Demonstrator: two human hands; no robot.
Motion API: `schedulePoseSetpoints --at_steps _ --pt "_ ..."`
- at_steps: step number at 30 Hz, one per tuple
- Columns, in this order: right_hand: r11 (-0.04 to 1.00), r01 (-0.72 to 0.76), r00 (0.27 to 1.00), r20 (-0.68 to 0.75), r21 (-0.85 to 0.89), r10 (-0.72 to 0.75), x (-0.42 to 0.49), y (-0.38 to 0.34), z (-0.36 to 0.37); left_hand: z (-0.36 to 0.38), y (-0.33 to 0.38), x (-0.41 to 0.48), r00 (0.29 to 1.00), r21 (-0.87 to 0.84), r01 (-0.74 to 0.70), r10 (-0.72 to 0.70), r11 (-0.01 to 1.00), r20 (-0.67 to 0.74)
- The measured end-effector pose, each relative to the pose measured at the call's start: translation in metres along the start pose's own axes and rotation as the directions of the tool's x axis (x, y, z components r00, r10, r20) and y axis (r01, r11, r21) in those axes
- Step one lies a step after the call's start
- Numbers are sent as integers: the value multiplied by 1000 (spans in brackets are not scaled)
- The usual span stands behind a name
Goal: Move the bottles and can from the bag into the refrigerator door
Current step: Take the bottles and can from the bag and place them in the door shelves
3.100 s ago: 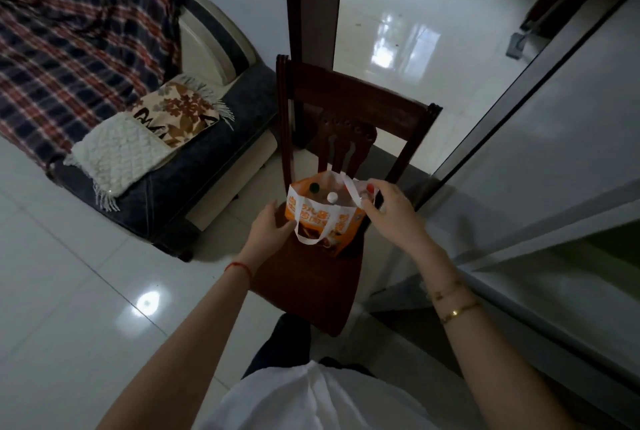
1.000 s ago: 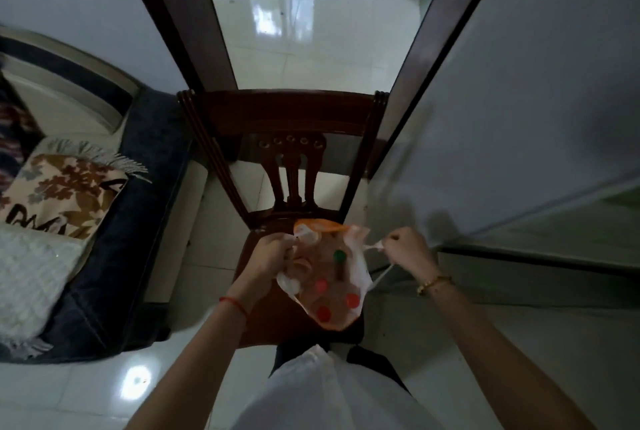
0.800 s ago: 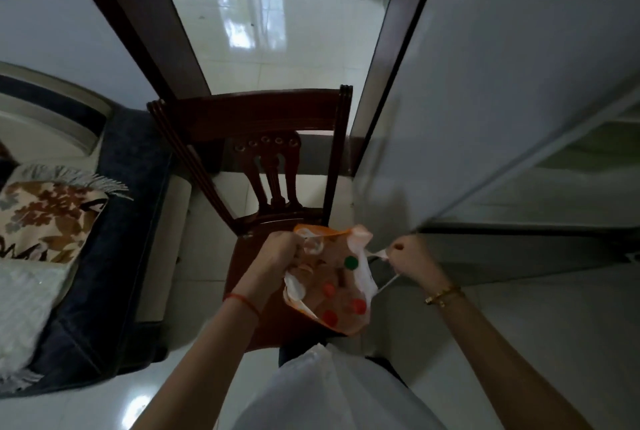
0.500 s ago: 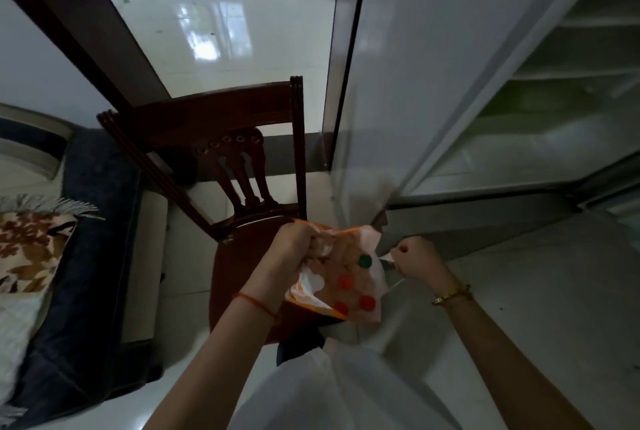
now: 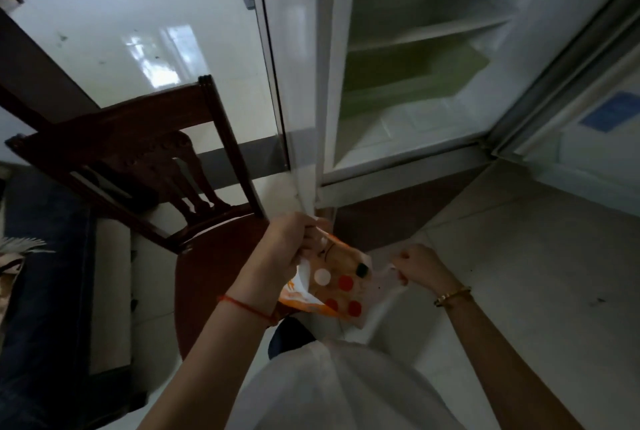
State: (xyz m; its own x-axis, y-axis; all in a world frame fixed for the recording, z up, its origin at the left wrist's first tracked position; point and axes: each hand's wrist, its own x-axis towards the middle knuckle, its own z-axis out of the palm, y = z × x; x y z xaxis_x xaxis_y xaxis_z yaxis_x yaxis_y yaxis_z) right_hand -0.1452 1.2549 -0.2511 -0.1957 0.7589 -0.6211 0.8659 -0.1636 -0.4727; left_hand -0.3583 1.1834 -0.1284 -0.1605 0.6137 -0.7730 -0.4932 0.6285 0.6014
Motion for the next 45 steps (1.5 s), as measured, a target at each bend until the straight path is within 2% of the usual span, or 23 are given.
schedulePoseSetpoints --at_steps 5,10,13,14,16,18,20,22,24,29,31,33,35,39,42,43,45 --pt "1000 -20 999 26 -13 20 -18 50 -24 45 -25 -27 999 -8 -33 33 999 3" --pt "997 8 1000 -14 -78 -9 -36 99 -42 83 -50 -51 995 -55 -80 83 995 52" --pt "996 69 987 -140 -56 -76 -42 124 -47 110 -64 -62 991 -70 -83 89 994 95" --pt "992 120 968 -219 -39 -126 -47 129 -48 119 -68 -65 990 -80 -87 95 993 101" --pt "964 255 884 -387 -70 -262 -57 137 -50 136 -75 -69 988 -95 -95 106 991 116" --pt "922 373 797 -473 -102 -375 -68 143 -55 155 -83 -73 984 -101 -82 97 991 148" --pt "901 433 816 -418 -15 -400 -76 149 -60 172 -91 -75 982 -110 -73 91 991 164" --pt "910 410 877 -300 62 -375 -81 158 -62 187 -97 -77 982 -102 -72 89 992 168" --pt "925 377 903 -241 46 -356 -85 168 -61 201 -100 -78 979 -91 -69 85 993 187" --pt "947 321 857 -415 -34 -305 -94 192 -66 234 -100 -79 970 -56 -51 63 997 235" --pt "950 307 872 -382 -59 -306 -94 199 -69 246 -97 -77 967 -31 -34 41 999 253" --pt "957 279 912 -291 -79 -290 -91 204 -70 257 -93 -73 962 -28 -14 22 1000 273" --pt "964 265 932 -248 -28 -264 -86 204 -69 265 -89 -67 957 -38 7 4 999 290" --pt "935 349 894 -320 59 -314 -68 198 -71 279 -79 -52 948 -28 10 -1 1000 317" --pt "919 334 921 -278 210 -271 -54 191 -83 290 -69 -38 952 -9 6 -3 1000 306" --pt "911 340 921 -276 232 -273 -49 188 -87 294 -64 -35 952 -24 29 -21 999 304" --pt "916 339 914 -304 214 -268 -39 179 -94 297 -57 -25 957 14 -15 10 1000 289"
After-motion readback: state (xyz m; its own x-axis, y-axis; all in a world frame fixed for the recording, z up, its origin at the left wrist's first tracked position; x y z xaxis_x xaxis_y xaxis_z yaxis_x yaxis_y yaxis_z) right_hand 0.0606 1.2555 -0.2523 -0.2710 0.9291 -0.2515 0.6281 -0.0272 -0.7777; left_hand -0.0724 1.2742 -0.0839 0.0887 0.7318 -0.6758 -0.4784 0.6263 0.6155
